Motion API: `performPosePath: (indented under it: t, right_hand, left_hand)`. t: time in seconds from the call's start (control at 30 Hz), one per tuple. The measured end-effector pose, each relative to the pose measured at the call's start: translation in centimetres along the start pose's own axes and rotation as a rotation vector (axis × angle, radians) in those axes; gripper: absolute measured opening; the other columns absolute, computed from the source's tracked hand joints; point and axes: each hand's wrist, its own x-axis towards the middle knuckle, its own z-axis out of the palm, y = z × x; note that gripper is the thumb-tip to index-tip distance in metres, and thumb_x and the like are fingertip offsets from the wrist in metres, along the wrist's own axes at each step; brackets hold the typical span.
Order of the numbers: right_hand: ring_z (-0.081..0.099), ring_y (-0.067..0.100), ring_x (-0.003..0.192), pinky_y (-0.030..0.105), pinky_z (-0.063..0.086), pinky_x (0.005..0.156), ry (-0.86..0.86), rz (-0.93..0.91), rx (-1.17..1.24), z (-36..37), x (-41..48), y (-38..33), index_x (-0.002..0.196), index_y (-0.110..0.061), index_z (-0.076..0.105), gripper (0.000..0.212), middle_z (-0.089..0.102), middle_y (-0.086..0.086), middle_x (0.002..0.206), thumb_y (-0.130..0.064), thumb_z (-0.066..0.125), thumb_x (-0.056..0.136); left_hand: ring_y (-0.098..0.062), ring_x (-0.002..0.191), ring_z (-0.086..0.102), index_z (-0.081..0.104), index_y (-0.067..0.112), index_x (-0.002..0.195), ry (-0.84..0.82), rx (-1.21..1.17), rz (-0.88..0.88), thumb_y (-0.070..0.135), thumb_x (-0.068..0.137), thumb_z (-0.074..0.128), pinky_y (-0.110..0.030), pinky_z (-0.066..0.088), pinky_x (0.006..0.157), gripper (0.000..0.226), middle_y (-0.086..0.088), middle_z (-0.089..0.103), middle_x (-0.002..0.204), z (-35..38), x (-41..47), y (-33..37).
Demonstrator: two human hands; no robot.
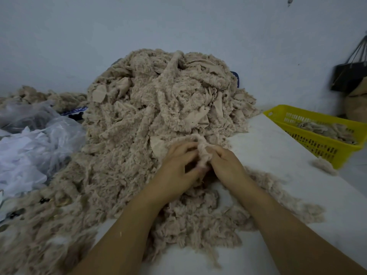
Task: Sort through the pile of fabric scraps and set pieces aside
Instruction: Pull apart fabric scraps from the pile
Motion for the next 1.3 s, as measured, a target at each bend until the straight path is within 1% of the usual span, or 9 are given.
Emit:
performPosePath:
  t: [0.13, 0.33, 0.43, 0.57, 0.63, 0.73, 0.83, 1.03, 1.3]
  right_hand:
    - [0.044, -0.004, 0.048, 0.009, 0.034, 0.048, -0.01, -0.014, -0.109, -0.1, -0.2, 0.0, 0.06, -0.037, 0.049, 0.045, 0.048, -0.018, 0.052, -0.044, 0.04, 0.104]
    - [0.043, 0.001, 0.073, 0.026, 0.033, 0.068, 0.083, 0.17, -0.074, -0.5, 0.5, 0.8, 0.085, -0.036, 0.053, 0.028, 0.046, -0.018, 0.082, -0.052, 0.037, 0.102]
    - [0.033, 0.007, 0.041, 0.028, 0.026, 0.054, 0.304, 0.254, -0.007, -2.0, 0.9, 0.5, 0.06, -0.025, 0.035, 0.05, 0.035, -0.012, 0.045, -0.052, 0.039, 0.102]
    - [0.039, 0.008, 0.054, 0.027, 0.031, 0.056, 0.163, 0.193, -0.244, -1.7, 0.6, 1.0, 0.073, -0.025, 0.042, 0.035, 0.042, -0.007, 0.068, -0.046, 0.044, 0.101]
    - [0.051, 0.005, 0.083, 0.028, 0.043, 0.075, 0.083, 0.11, -0.339, -0.8, 0.5, 0.9, 0.104, -0.023, 0.056, 0.02, 0.046, -0.003, 0.103, -0.04, 0.047, 0.099]
    - [0.039, 0.008, 0.126, 0.02, 0.039, 0.102, 0.146, -0.078, -0.293, -0.3, 0.1, 0.3, 0.136, -0.022, 0.05, 0.045, 0.034, -0.01, 0.129, -0.041, 0.045, 0.096]
    - [0.044, -0.006, 0.109, 0.001, 0.034, 0.084, 0.25, -0.287, -0.201, -0.3, -0.7, -0.9, 0.12, -0.024, 0.058, 0.047, 0.04, -0.014, 0.115, -0.056, 0.041, 0.09]
    - [0.047, -0.007, 0.088, 0.016, 0.038, 0.061, -0.024, -0.422, -0.468, 1.7, -1.4, -1.7, 0.098, -0.04, 0.043, 0.044, 0.036, -0.021, 0.099, -0.08, 0.042, 0.08]
    - [0.039, -0.002, 0.064, 0.018, 0.029, 0.056, 0.107, -0.396, -0.275, 1.6, -1.6, -2.1, 0.081, -0.034, 0.038, 0.023, 0.039, -0.015, 0.076, -0.029, 0.042, 0.104]
  left_hand:
    - [0.001, 0.115, 0.046, 0.07, 0.021, 0.113, 0.184, -0.075, -0.069, 0.021, 0.103, 0.049, -0.015, 0.037, 0.098, 0.023, 0.014, 0.049, 0.132, -0.5, 0.2, -0.3]
    - [0.002, 0.081, 0.055, 0.062, 0.023, 0.092, 0.531, -0.306, -0.281, 0.017, 0.104, 0.043, -0.012, 0.044, 0.067, 0.023, 0.015, 0.054, 0.095, -1.3, 0.6, -0.7]
    - [-0.016, 0.078, 0.065, 0.067, 0.019, 0.093, 0.858, -0.995, -0.511, 0.012, 0.101, 0.043, -0.024, 0.053, 0.06, 0.026, 0.002, 0.07, 0.084, -3.9, 1.1, -1.9]
    - [-0.013, 0.055, 0.063, 0.062, 0.01, 0.077, 0.746, -1.642, -0.554, 0.015, 0.101, 0.046, -0.023, 0.054, 0.053, 0.029, -0.002, 0.063, 0.068, -4.5, 1.0, -2.3]
    - [-0.013, 0.056, 0.064, 0.064, 0.012, 0.073, 0.654, -1.684, -0.51, 0.02, 0.102, 0.046, -0.025, 0.055, 0.056, 0.035, -0.001, 0.064, 0.067, -3.8, 1.1, -2.0]
    - [-0.014, 0.073, 0.07, 0.075, 0.013, 0.089, 0.485, -1.546, -0.43, 0.025, 0.091, 0.06, -0.027, 0.058, 0.062, 0.019, -0.002, 0.074, 0.085, -3.4, 1.1, -1.6]
    - [-0.015, 0.073, 0.066, 0.071, 0.008, 0.093, 0.361, -1.361, -0.434, 0.019, 0.069, 0.075, -0.029, 0.055, 0.063, 0.027, -0.004, 0.071, 0.084, -2.8, 1.1, -0.9]
    - [-0.014, 0.052, 0.059, 0.059, 0.02, 0.066, 0.268, -1.163, -0.528, 0.004, 0.088, 0.062, -0.025, 0.05, 0.046, 0.027, -0.003, 0.062, 0.062, -1.4, 0.7, 0.1]
    - [-0.016, 0.072, 0.061, 0.064, 0.006, 0.1, 0.583, -1.244, -0.664, 0.01, 0.099, 0.053, -0.025, 0.052, 0.053, 0.012, -0.006, 0.067, 0.084, -2.0, 1.6, -1.0]
